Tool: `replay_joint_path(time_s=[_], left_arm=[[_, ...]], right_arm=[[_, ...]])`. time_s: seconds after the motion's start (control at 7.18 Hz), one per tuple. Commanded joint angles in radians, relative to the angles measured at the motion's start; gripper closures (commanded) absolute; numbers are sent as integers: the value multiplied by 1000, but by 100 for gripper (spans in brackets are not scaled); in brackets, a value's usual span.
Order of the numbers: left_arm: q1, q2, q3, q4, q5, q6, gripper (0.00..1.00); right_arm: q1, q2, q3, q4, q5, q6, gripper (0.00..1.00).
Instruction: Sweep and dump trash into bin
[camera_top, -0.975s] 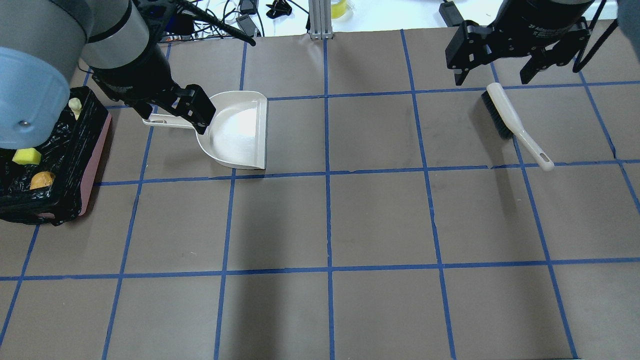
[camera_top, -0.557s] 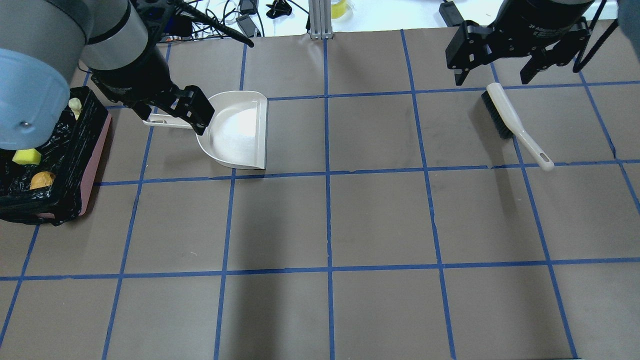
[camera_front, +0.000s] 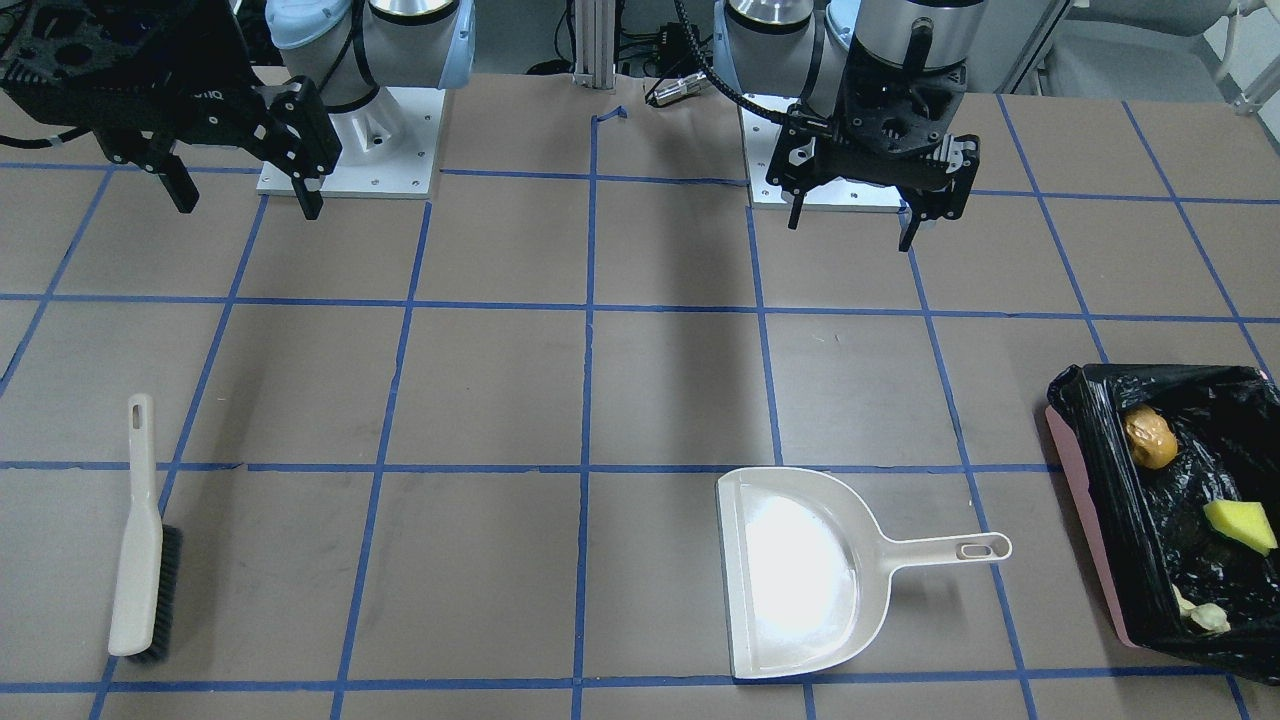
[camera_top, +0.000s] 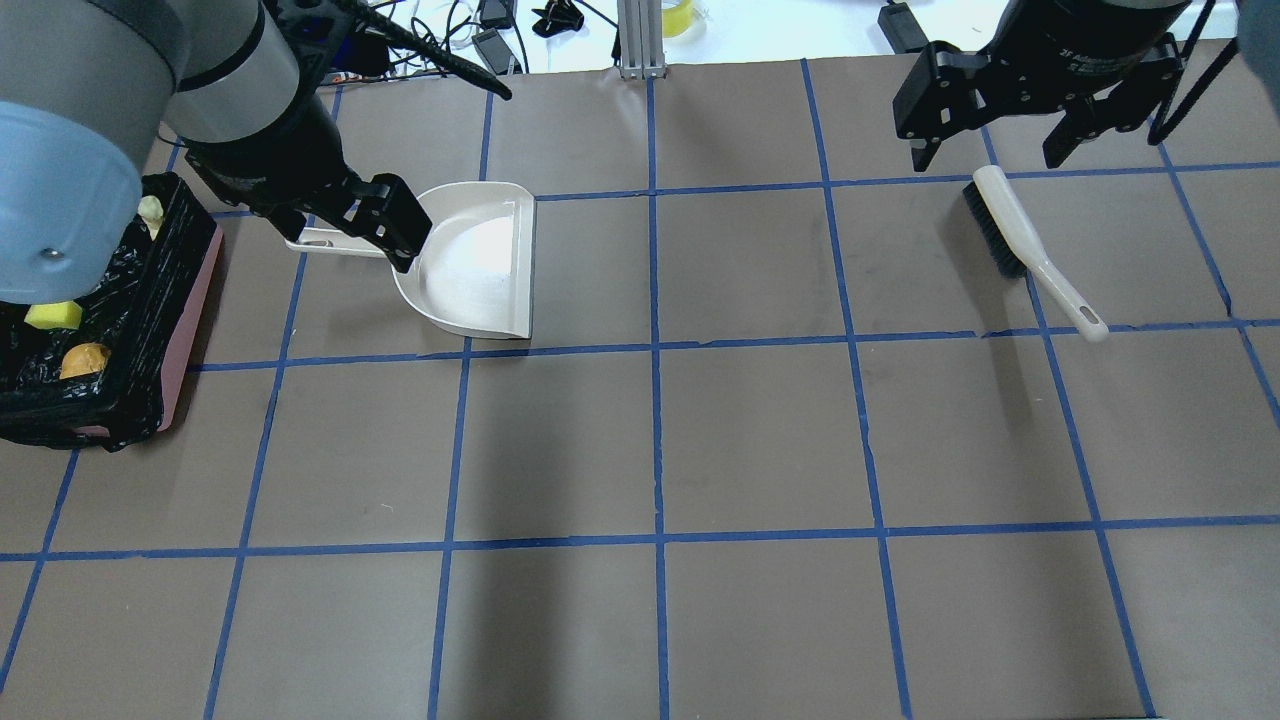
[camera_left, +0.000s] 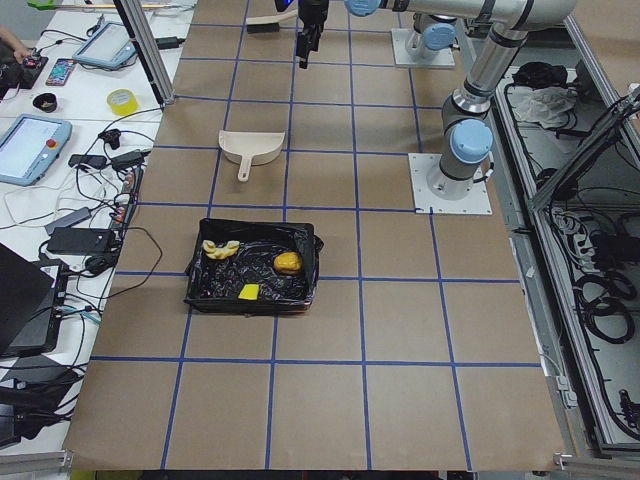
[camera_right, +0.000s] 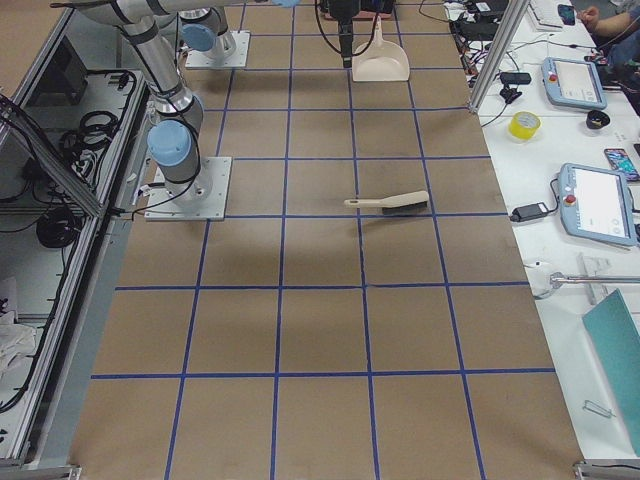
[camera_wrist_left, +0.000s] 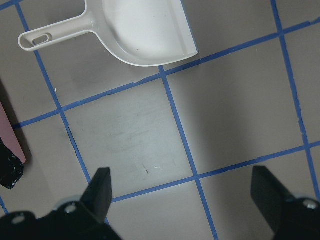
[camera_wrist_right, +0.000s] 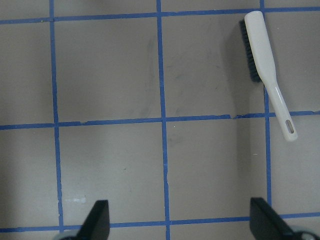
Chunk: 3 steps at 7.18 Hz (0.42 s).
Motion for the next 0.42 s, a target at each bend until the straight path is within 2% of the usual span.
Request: replay_joint_path(time_s=[0.0, 0.28], left_arm=[[-3, 13, -1, -4, 7, -2, 0], [-4, 7, -3, -1, 0, 6, 0]], right_arm=[[2, 0, 0, 0, 0, 0, 0], [5, -8, 0, 3, 0, 0, 0]])
